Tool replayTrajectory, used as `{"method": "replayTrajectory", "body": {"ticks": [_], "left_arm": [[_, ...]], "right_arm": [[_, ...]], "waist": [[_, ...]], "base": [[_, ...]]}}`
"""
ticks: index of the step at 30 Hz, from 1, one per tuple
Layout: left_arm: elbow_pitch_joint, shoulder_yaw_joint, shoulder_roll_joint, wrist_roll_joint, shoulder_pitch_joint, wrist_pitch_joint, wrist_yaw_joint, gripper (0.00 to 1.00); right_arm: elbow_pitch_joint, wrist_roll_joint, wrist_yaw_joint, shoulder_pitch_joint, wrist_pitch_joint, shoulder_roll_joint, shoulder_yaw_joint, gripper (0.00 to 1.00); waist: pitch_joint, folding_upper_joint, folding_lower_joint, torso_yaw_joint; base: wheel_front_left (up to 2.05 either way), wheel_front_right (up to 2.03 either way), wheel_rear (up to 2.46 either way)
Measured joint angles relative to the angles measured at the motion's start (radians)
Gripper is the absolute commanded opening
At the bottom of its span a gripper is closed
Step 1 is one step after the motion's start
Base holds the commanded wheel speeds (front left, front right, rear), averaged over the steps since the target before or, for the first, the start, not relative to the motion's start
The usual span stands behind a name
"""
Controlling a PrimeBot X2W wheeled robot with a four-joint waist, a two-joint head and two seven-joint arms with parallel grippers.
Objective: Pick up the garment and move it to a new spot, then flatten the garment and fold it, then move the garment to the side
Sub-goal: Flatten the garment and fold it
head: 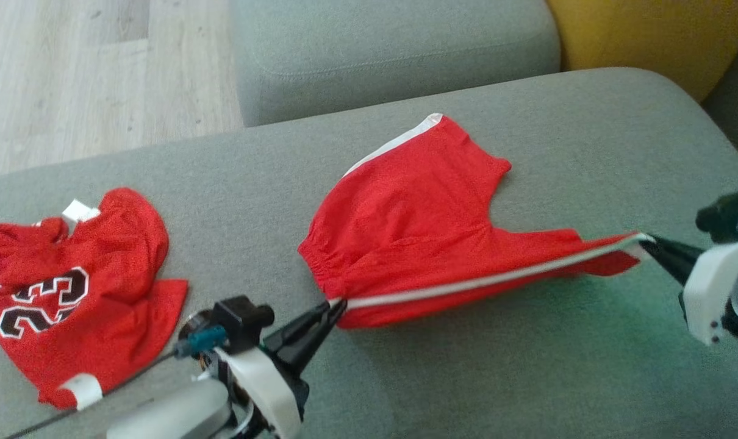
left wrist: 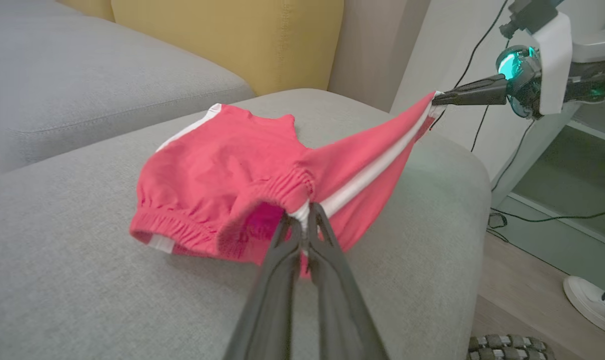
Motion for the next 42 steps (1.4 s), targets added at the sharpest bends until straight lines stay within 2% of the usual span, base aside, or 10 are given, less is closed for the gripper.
{"method": "replayTrajectory", "body": {"ticks": [8, 16, 23, 29, 35, 41, 42], "left_arm": [[0.032, 0.040, -0.014, -0.008, -0.071, 0.006, 0.007, 0.00], [0.140, 0.071, -0.091, -0.028, -0.169, 0.030, -0.003, 0.00], [0.252, 0.085, -0.187, -0.015, -0.297, 0.035, -0.028, 0.00], [0.348, 0.086, -0.244, 0.008, -0.394, 0.044, -0.056, 0.00], [0.427, 0.079, -0.280, 0.011, -0.415, 0.043, -0.082, 0.00], [0.468, 0.065, -0.315, 0.011, -0.427, 0.033, -0.099, 0.00], [0.474, 0.065, -0.321, 0.011, -0.432, 0.032, -0.099, 0.09]], "right_arm": [[0.104, -0.086, 0.000, -0.105, -0.056, 0.083, -0.040, 0.00], [0.232, -0.127, 0.000, -0.252, -0.083, 0.154, -0.060, 0.00], [0.339, -0.160, 0.000, -0.403, -0.091, 0.170, -0.040, 0.00], [0.407, -0.183, 0.000, -0.516, -0.099, 0.184, -0.001, 0.00], [0.469, -0.183, 0.000, -0.537, -0.099, 0.223, 0.045, 0.00], [0.512, -0.181, 0.000, -0.543, -0.105, 0.235, 0.069, 0.00], [0.523, -0.180, 0.000, -0.548, -0.115, 0.235, 0.072, 0.00]], "waist": [[0.047, 0.0000, 0.0001, 0.046], [0.126, 0.0000, 0.0001, 0.114], [0.229, 0.0000, 0.0003, 0.182], [0.326, -0.0001, 0.0003, 0.240], [0.387, -0.0001, 0.0002, 0.288], [0.402, -0.0001, -0.0001, 0.303], [0.403, -0.0001, -0.0001, 0.303]], "base": [[0.00, 0.00, 0.00], [0.00, 0.00, 0.00], [0.00, 0.00, 0.00], [0.00, 0.00, 0.00], [0.00, 0.00, 0.00], [0.00, 0.00, 0.00], [0.00, 0.00, 0.00]]}}
